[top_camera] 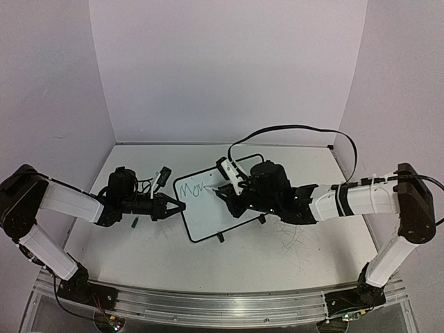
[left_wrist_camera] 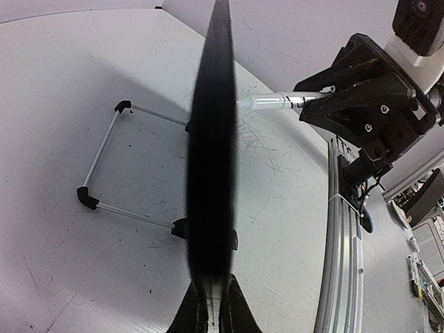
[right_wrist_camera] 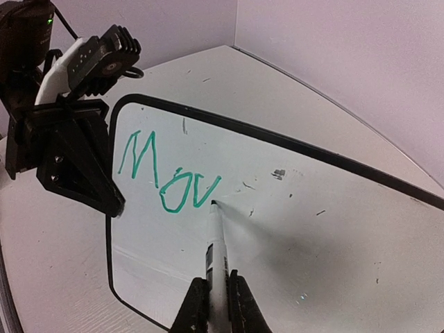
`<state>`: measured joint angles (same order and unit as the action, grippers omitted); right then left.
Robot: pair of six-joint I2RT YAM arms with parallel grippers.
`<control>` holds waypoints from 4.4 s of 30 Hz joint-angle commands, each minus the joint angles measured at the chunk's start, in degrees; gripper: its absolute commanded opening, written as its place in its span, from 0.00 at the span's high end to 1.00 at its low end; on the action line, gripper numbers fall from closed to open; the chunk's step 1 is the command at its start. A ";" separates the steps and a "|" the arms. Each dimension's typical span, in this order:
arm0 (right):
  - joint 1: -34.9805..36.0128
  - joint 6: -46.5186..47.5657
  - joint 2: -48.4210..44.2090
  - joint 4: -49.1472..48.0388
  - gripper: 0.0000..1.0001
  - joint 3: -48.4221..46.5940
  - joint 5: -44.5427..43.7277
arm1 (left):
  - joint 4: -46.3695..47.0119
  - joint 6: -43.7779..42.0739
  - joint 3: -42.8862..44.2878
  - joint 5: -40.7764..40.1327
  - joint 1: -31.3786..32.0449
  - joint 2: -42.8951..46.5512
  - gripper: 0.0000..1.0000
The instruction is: Write a sentence on the whiteboard
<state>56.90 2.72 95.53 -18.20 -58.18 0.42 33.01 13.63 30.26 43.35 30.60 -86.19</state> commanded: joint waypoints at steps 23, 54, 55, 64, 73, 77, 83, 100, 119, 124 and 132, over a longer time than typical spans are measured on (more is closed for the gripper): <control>-0.22 -2.28 -0.34 -1.77 1.00 -0.71 -8.54 | 0.02 -2.58 -0.03 -1.19 -0.01 1.88 1.00; -0.40 -2.02 2.34 -2.03 1.00 -2.81 -3.63 | -0.14 -2.82 0.15 -1.21 -0.01 1.92 1.00; -0.40 -2.10 2.38 -1.94 1.00 -2.77 -3.52 | -0.15 -2.82 0.16 -1.18 -0.01 1.89 1.00; -0.29 -2.28 2.30 -1.08 1.00 -1.68 -2.79 | -0.23 -2.89 0.27 -1.17 0.00 1.60 1.00; -0.08 -4.06 1.94 -0.77 1.00 -0.35 -2.90 | -0.28 -2.91 0.15 -1.25 -0.01 1.88 1.00; -0.05 -4.13 1.79 -0.64 1.00 0.03 -2.96 | -0.23 -2.91 0.16 -1.25 0.02 1.91 1.00; -0.04 -4.12 1.51 -0.42 1.00 0.78 -2.95 | -0.36 -2.99 0.15 -1.34 -0.01 1.93 1.00; -0.05 -4.89 -0.37 0.22 1.00 2.35 -7.22 | -0.61 -2.99 -0.29 -1.53 0.00 2.38 1.00; -1.94 3.31 -14.63 -8.81 1.00 11.47 0.93 | -0.97 -3.17 0.15 -1.35 -0.01 2.16 1.00; -2.38 5.64 -12.85 -2.39 0.97 6.92 0.29 | -2.00 -3.26 0.42 -1.16 -0.01 2.25 1.00; -2.36 5.49 -9.94 -1.56 1.00 3.90 -1.26 | -2.91 -3.60 0.85 -1.59 -0.02 2.33 1.00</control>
<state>54.62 7.43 83.82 -20.36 -50.78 0.37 31.68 13.23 30.28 43.13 30.61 -85.45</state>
